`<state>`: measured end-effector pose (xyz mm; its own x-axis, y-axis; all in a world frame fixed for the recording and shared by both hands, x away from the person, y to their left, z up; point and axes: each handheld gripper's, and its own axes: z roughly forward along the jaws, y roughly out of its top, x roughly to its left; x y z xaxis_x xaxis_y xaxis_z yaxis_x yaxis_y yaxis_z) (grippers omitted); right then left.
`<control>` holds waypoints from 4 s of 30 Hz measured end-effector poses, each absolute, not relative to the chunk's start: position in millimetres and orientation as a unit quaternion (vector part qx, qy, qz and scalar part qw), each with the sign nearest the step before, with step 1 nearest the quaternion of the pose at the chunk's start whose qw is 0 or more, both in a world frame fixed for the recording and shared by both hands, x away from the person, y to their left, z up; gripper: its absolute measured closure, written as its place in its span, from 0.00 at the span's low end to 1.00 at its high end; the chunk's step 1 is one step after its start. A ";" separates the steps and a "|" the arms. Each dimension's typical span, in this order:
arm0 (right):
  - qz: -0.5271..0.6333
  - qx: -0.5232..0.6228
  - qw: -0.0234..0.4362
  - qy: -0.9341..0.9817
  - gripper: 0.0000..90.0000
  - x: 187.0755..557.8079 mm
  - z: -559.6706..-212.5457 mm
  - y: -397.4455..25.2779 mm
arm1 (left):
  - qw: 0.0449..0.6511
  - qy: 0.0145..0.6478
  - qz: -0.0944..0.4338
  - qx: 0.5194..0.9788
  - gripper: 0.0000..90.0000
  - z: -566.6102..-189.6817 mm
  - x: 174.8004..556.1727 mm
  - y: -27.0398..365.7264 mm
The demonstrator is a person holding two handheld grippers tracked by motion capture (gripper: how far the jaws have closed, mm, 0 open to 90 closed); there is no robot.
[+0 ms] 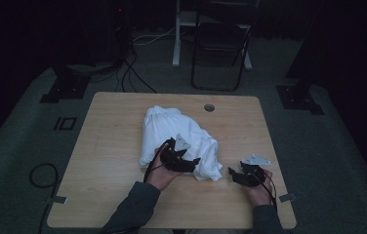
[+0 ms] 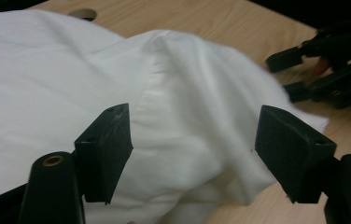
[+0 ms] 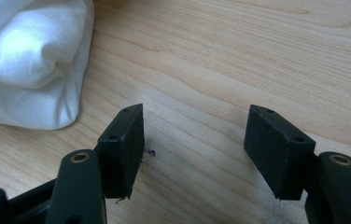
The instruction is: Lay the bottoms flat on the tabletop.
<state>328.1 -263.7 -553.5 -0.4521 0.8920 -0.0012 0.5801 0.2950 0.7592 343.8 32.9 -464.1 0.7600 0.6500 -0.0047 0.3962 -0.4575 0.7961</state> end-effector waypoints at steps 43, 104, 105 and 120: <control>0.355 0.476 0.217 0.775 0.40 327.8 -553.4 -263.5 | 0.324 0.387 0.298 0.811 0.96 -438.1 355.3 172.5; 0.304 0.508 0.242 0.769 0.61 346.8 -523.3 -288.5 | 0.258 0.505 0.283 0.773 0.62 -503.8 348.9 269.3; 0.313 0.502 0.245 0.768 0.58 344.7 -518.0 -288.6 | 0.262 0.504 0.285 0.772 0.60 -500.7 347.9 270.0; 0.370 0.454 0.274 0.763 0.44 342.7 -480.6 -267.1 | 0.306 0.466 0.305 0.773 0.52 -470.7 342.1 242.4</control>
<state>342.7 -267.1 -480.6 -0.4385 0.8950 -0.0822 0.4903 0.3148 0.8127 342.1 242.4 -470.7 0.3803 0.9060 0.1858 0.5338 -0.3791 0.7559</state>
